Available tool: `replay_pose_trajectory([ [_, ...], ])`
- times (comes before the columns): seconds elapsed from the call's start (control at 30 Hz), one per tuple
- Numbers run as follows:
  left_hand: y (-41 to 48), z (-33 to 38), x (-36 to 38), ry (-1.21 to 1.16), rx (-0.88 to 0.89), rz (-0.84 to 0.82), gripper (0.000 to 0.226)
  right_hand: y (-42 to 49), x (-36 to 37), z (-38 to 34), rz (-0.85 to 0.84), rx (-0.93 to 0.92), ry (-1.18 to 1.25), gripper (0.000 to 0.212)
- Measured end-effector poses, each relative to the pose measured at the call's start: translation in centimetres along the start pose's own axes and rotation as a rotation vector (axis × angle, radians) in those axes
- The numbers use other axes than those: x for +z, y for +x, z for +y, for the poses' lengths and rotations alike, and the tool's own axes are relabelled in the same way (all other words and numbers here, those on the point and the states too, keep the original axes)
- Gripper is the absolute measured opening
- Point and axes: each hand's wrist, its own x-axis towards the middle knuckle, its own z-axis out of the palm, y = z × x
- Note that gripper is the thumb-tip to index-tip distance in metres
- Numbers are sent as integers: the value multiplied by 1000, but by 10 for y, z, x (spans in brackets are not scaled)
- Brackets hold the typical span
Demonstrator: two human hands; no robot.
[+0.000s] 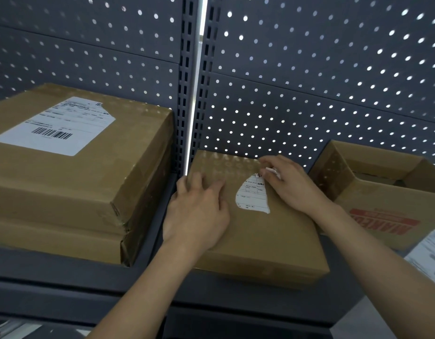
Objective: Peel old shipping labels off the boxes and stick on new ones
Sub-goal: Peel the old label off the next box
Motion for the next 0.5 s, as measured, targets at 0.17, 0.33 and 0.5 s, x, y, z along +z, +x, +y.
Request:
replay_pose_trajectory([
  [0.17, 0, 0, 0, -1, 4, 1, 50, 3, 0, -3, -63, -4, -48, 21],
  [0.33, 0, 0, 0, -6, 2, 3, 49, 1, 10, -11, -9, -33, -156, 16],
  [0.5, 0, 0, -1, -3, -1, -3, 50, -3, 12, -13, 39, -20, -68, 16],
])
